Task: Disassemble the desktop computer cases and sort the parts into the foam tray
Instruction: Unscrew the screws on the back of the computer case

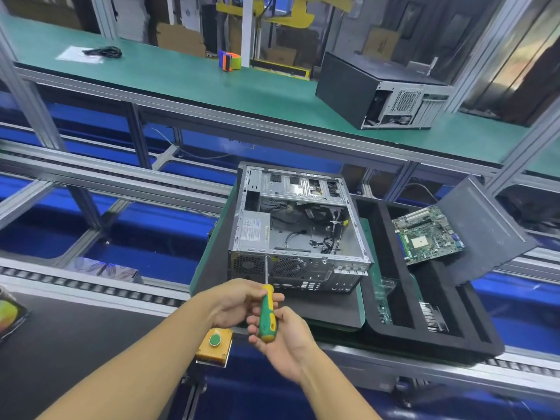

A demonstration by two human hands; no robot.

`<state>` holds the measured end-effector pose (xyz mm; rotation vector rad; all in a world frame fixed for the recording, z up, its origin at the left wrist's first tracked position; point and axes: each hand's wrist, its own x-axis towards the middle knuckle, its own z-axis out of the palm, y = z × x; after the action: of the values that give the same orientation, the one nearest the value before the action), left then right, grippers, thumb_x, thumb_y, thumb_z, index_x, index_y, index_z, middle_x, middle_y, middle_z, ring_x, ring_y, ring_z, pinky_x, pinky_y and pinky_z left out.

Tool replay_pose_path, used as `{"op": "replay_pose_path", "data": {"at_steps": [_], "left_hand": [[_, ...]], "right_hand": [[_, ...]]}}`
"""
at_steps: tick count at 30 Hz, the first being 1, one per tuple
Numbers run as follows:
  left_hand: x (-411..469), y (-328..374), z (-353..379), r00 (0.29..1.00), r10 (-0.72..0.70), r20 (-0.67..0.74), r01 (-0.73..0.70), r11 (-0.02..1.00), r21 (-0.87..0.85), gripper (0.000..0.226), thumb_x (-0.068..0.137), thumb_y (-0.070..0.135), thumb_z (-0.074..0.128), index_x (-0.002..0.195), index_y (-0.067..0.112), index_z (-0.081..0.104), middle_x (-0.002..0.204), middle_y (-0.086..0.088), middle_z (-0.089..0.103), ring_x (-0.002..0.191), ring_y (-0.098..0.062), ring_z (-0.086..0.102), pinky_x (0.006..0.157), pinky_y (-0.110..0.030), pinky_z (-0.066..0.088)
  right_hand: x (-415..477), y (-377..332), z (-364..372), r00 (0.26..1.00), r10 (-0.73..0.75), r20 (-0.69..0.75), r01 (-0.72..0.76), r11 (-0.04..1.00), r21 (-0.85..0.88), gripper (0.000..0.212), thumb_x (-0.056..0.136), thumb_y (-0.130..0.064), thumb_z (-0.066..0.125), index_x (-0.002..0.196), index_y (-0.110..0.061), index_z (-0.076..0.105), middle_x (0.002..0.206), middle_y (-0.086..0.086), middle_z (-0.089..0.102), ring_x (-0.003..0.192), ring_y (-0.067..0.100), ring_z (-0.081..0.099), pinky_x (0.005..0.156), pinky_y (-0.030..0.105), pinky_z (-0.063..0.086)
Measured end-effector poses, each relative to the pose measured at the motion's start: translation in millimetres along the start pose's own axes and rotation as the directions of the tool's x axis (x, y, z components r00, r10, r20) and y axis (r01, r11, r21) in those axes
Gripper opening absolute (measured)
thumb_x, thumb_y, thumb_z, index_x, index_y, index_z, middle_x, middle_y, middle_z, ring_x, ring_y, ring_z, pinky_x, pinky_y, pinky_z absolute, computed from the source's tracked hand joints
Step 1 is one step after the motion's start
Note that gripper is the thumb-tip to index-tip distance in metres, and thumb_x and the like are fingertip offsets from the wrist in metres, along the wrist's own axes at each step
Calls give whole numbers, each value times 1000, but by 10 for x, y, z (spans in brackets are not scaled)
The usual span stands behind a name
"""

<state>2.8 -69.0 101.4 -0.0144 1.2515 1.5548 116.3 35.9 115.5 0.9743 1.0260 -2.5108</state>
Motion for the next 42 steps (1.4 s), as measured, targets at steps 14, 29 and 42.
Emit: {"op": "replay_pose_path", "data": {"at_steps": [14, 29, 42], "left_hand": [[1, 45, -13, 995, -4, -103, 8, 999, 42, 14, 96, 8, 63, 107, 1, 65, 111, -15, 74, 92, -27, 64, 76, -34, 51], [44, 23, -62, 994, 26, -104, -14, 993, 119, 13, 92, 18, 69, 100, 9, 72, 93, -7, 71, 75, -15, 56, 76, -28, 42], [61, 29, -6, 993, -2, -121, 35, 964, 265, 40, 78, 35, 77, 103, 6, 65, 68, -3, 55, 60, -12, 44, 66, -24, 44]], "right_hand": [[-64, 23, 75, 1000, 20, 10, -20, 1000, -1, 36, 101, -23, 41, 110, 6, 60, 86, 22, 62, 71, 30, 63, 59, 36, 57], [-50, 44, 32, 995, -53, -80, 50, 998, -32, 22, 97, -20, 63, 111, -4, 60, 85, 13, 56, 62, 21, 55, 56, 34, 54], [72, 41, 44, 985, -116, -126, 93, 980, -174, 13, 97, -11, 63, 107, -4, 58, 79, 12, 59, 62, 19, 57, 49, 28, 48]]}}
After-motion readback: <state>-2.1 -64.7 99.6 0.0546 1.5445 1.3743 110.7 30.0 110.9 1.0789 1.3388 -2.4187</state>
